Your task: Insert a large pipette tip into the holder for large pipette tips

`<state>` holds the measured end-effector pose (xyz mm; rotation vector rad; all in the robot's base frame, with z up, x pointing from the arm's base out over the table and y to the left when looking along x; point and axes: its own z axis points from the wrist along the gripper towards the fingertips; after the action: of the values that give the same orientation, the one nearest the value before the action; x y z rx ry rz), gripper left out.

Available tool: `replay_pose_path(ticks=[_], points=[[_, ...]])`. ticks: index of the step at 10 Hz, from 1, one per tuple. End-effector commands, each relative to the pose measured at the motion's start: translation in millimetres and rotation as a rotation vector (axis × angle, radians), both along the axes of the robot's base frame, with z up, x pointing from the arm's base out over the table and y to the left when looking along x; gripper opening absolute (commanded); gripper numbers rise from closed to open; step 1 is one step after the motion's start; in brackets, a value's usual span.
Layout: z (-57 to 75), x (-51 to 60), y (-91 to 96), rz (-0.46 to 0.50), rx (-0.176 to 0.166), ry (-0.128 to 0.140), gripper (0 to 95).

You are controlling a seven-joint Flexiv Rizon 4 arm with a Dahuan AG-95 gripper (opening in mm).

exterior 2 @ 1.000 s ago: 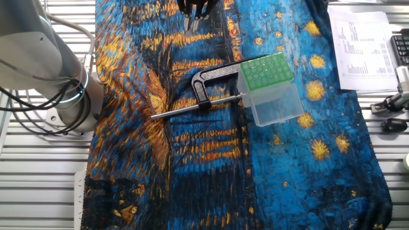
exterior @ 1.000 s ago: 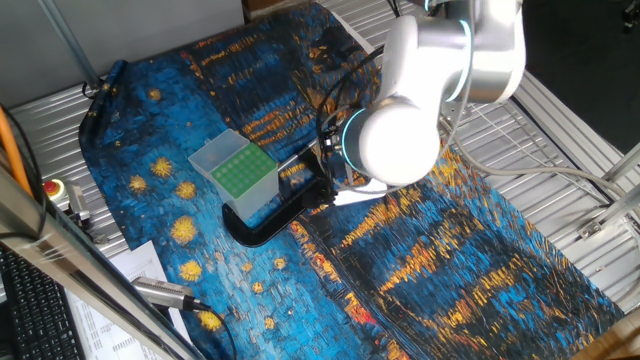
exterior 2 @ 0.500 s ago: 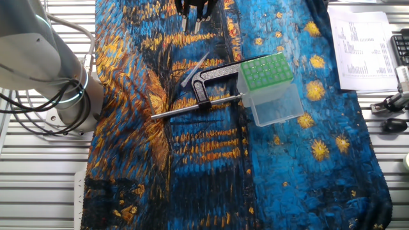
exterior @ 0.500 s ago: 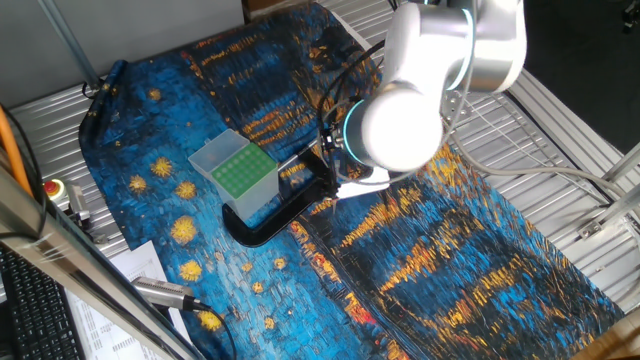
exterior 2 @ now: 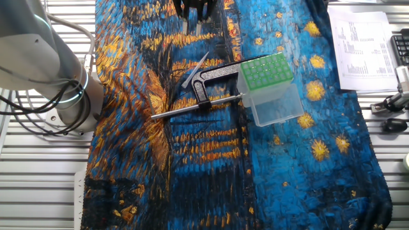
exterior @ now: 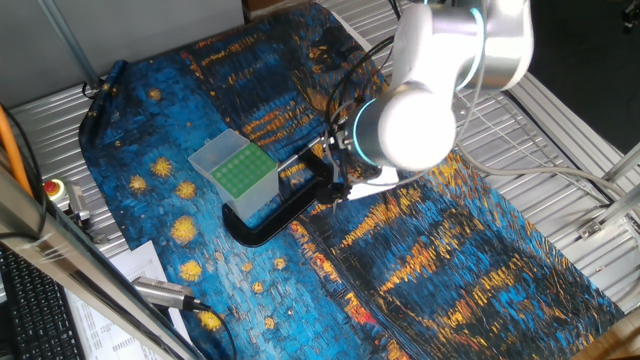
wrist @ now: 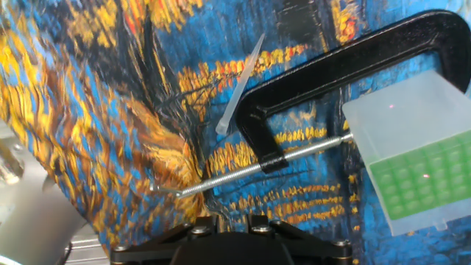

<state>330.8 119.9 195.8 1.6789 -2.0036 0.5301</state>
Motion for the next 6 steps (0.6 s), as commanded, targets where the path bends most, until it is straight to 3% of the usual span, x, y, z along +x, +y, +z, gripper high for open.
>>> replay_pose_path(ticks=[1,2,3,6], points=[[-6.3,-0.8,-3.2,-0.056,0.124,-0.048,19.0],[-12.2,-0.5,-4.3,-0.089,0.155,-0.070,19.0],[-25.5,0.7,-7.7,-0.120,0.180,-0.114,19.0],[-66.3,2.5,-13.2,-0.087,0.214,-0.158,19.0]])
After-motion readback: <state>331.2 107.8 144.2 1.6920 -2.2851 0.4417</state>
